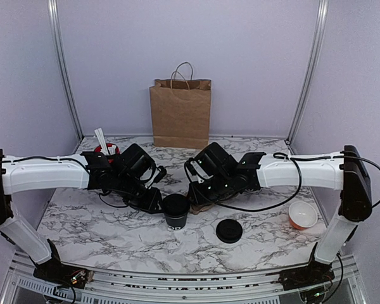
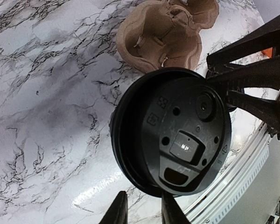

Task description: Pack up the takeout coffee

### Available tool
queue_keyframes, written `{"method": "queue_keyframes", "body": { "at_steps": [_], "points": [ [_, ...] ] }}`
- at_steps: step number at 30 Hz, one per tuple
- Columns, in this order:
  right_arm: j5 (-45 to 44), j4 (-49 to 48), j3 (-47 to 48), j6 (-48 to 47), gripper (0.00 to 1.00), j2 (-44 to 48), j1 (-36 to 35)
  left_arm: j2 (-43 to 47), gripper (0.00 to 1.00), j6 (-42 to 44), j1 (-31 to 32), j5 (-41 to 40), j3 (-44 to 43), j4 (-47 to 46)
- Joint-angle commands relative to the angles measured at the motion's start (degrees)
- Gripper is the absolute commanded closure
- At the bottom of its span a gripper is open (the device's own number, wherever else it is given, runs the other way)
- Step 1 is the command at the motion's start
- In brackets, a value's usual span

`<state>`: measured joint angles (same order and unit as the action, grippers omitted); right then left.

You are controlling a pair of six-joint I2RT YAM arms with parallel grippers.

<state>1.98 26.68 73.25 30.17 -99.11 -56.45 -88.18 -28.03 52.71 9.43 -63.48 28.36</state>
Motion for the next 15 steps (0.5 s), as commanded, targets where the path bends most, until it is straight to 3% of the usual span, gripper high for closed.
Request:
{"method": "queue_keyframes", "body": {
  "at_steps": [1,15],
  "points": [
    [0.8,1.4,1.0,1.0,0.76,-0.8,-2.1,-2.4,0.76,0.6,-1.3,-2.3,-0.9,-1.0],
    [-1.4,0.6,0.1,3.1,0.72,1.7,-2.2,-7.8,0.76,3.9,-4.8,-2.4,-6.4,-0.8]
  ]
}}
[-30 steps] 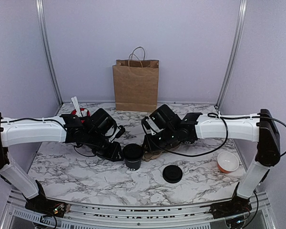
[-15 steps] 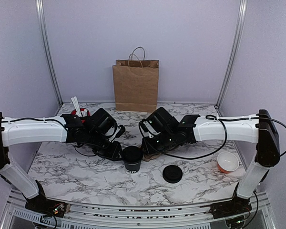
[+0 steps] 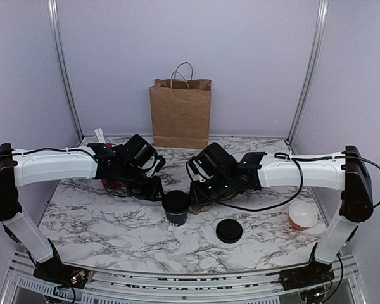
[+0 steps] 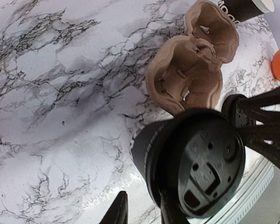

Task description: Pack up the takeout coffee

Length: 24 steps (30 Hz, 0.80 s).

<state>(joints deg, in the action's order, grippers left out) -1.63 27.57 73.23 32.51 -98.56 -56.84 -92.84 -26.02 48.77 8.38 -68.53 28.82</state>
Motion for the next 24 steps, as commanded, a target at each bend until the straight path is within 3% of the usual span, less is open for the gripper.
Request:
{"method": "queue_keyframes", "body": {
  "at_steps": [1,13,24],
  "points": [
    [1.9,-0.1,0.1,0.9,0.72,1.2,-1.8,-3.4,0.76,2.2,-1.0,-1.4,-1.9,-1.2],
    [-0.3,2.8,-0.5,0.7,0.71,4.0,-1.7,-3.9,0.76,3.5,-2.5,-2.6,-5.0,0.4],
    [0.3,2.9,0.5,-2.9,0.71,3.9,-1.1,3.8,0.75,0.5,-3.9,0.2,0.7,1.0]
  ]
}}
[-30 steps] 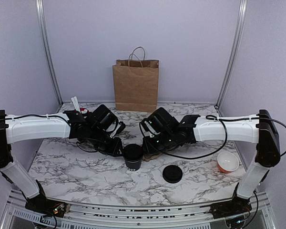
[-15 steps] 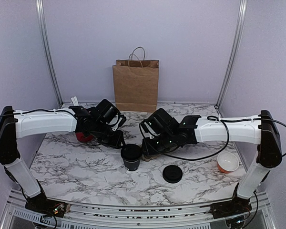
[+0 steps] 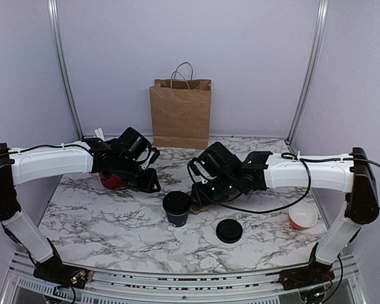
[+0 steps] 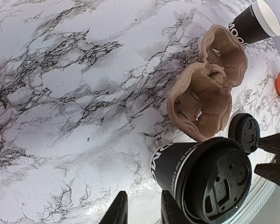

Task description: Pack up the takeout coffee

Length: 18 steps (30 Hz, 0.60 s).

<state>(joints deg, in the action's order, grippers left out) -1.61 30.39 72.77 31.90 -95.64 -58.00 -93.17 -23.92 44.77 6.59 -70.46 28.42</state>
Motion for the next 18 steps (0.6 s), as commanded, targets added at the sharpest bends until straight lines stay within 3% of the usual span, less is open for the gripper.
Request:
{"method": "queue_keyframes", "body": {
  "at_steps": [1,10,18],
  "points": [
    [0.6,0.1,1.0,-2.6,0.71,0.7,0.2,4.6,0.75,-1.9,0.2,2.5,3.4,1.4],
    [-2.8,5.6,0.3,-3.8,0.73,0.4,0.4,7.6,0.76,-3.5,2.1,4.1,10.0,0.4],
    [-1.6,-2.6,-4.1,-5.5,0.75,-0.9,-2.7,7.5,0.76,-4.3,2.1,3.5,10.7,-0.9]
  ]
}}
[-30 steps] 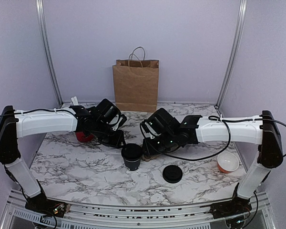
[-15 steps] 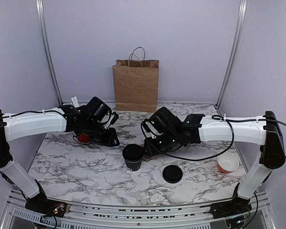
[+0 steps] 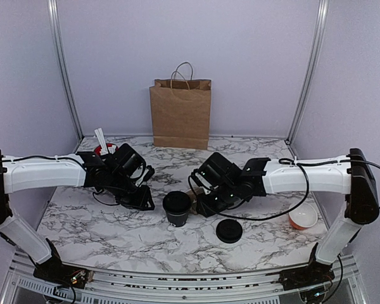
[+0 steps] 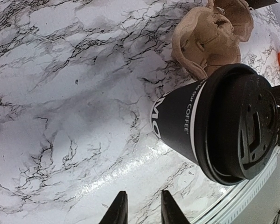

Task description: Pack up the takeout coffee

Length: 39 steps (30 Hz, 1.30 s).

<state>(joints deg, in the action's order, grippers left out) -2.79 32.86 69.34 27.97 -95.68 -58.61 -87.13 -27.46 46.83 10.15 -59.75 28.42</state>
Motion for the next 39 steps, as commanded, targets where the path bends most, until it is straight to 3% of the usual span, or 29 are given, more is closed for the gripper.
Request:
{"method": "queue_keyframes", "body": {
  "at_steps": [1,10,16,31,39],
  "points": [
    [-0.5,-6.4,-1.1,-1.7,0.75,-1.4,-2.6,1.5,0.76,-0.9,0.0,-0.3,0.1,-1.0],
    [-3.5,-19.3,-6.0,-1.9,0.77,-3.2,-6.6,3.0,0.76,-0.7,-1.5,-1.3,1.5,-1.0],
    [-4.3,-22.8,-4.7,-2.6,0.78,-5.7,-7.4,3.7,0.76,-0.4,-2.1,-1.2,1.8,-1.0],
    [0.9,-23.9,10.8,-6.3,0.78,-16.6,-8.1,5.9,0.76,-1.7,-3.9,-3.0,2.6,0.0],
    [3.4,-20.7,12.4,-7.0,0.76,-12.5,-8.1,8.2,0.75,-4.8,-4.9,-3.5,2.9,-0.4]
  ]
}}
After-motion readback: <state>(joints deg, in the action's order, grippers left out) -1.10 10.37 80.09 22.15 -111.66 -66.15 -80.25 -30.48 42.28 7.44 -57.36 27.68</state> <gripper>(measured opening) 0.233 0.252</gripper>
